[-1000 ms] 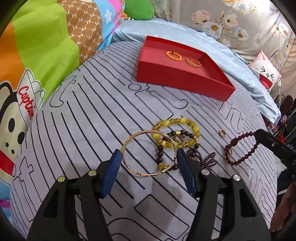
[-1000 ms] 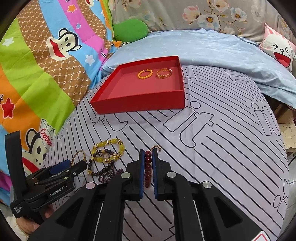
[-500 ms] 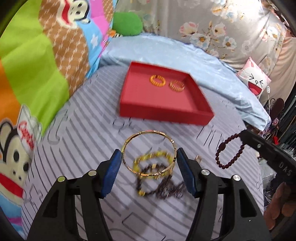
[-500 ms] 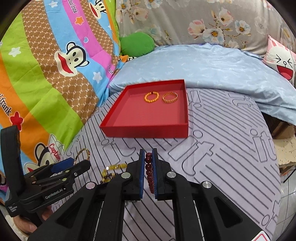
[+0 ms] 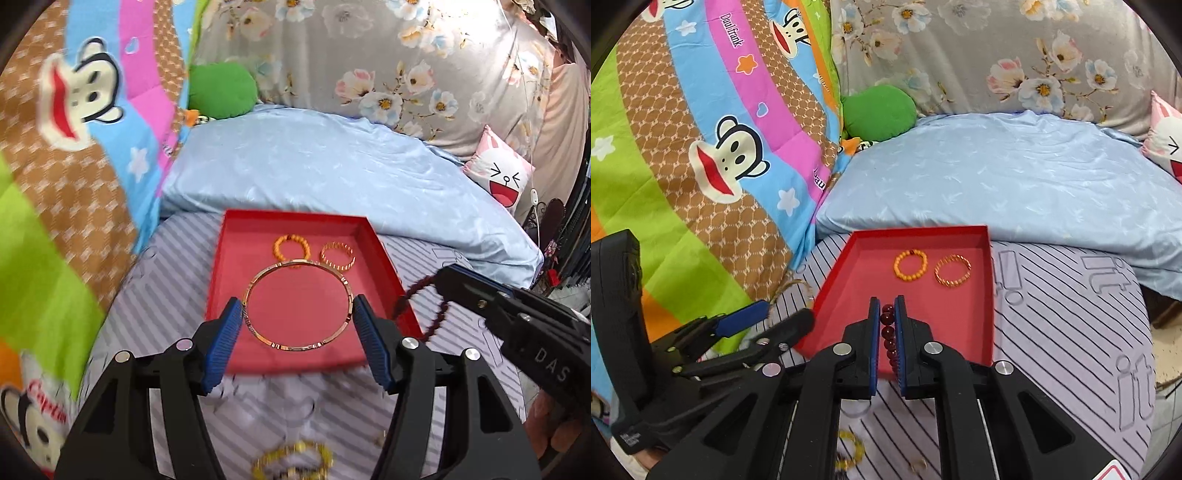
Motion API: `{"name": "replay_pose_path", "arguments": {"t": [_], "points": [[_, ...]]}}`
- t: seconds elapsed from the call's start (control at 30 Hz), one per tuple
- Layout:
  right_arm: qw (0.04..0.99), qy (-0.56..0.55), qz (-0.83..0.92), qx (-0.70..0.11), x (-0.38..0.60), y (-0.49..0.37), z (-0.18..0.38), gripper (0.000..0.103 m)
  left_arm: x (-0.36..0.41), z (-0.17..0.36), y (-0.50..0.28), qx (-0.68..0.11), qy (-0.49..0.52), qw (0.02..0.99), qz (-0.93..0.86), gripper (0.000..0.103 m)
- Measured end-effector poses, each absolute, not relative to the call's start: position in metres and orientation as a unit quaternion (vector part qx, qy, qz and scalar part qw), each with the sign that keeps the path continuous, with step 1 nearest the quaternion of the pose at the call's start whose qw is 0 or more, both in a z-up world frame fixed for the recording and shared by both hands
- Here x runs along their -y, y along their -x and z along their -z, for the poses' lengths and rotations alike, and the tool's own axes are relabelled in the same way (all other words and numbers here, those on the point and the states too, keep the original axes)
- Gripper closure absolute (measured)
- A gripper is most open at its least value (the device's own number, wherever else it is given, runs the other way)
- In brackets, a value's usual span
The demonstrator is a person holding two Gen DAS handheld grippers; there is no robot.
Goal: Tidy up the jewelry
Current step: 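Lift both bracelets and carry them over the red tray, then lower both bracelets into the red tray and open both tools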
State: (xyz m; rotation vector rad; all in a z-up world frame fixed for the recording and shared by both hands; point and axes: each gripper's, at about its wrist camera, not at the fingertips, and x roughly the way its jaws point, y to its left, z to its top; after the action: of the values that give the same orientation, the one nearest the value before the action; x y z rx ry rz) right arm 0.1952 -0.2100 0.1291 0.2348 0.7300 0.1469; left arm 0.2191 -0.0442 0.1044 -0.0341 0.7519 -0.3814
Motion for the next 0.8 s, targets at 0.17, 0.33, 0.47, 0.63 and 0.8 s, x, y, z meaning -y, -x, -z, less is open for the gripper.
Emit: {"name": "replay_pose_path", "arguments": {"t": [0.17, 0.33, 0.47, 0.63, 0.8], "points": [[0.917, -0.135, -0.081, -0.367, 0.211, -0.240, -0.114, 0.095, 0.056, -0.087, -0.267, -0.377, 0.017, 0.908, 0.181, 0.044], [0.902, -0.149, -0.080, -0.396, 0.218, -0.281, -0.080, 0.095, 0.065, -0.057, -0.303, -0.405, 0.018, 0.897, 0.179, 0.044], [0.892, -0.143, -0.062, -0.424, 0.222, -0.298, -0.050, 0.095, 0.070, -0.032, -0.321, -0.427, 0.004, 0.888, 0.170, 0.044], [0.887, -0.103, -0.024, -0.450, 0.225, -0.304, -0.024, 0.095, 0.073, -0.009, -0.334, -0.444, -0.006, 0.881, 0.163, 0.044], [0.891, -0.076, -0.010, -0.448, 0.222, -0.306, -0.018, 0.092, 0.076, 0.003, -0.345, -0.454, -0.005, 0.876, 0.164, 0.044]]}}
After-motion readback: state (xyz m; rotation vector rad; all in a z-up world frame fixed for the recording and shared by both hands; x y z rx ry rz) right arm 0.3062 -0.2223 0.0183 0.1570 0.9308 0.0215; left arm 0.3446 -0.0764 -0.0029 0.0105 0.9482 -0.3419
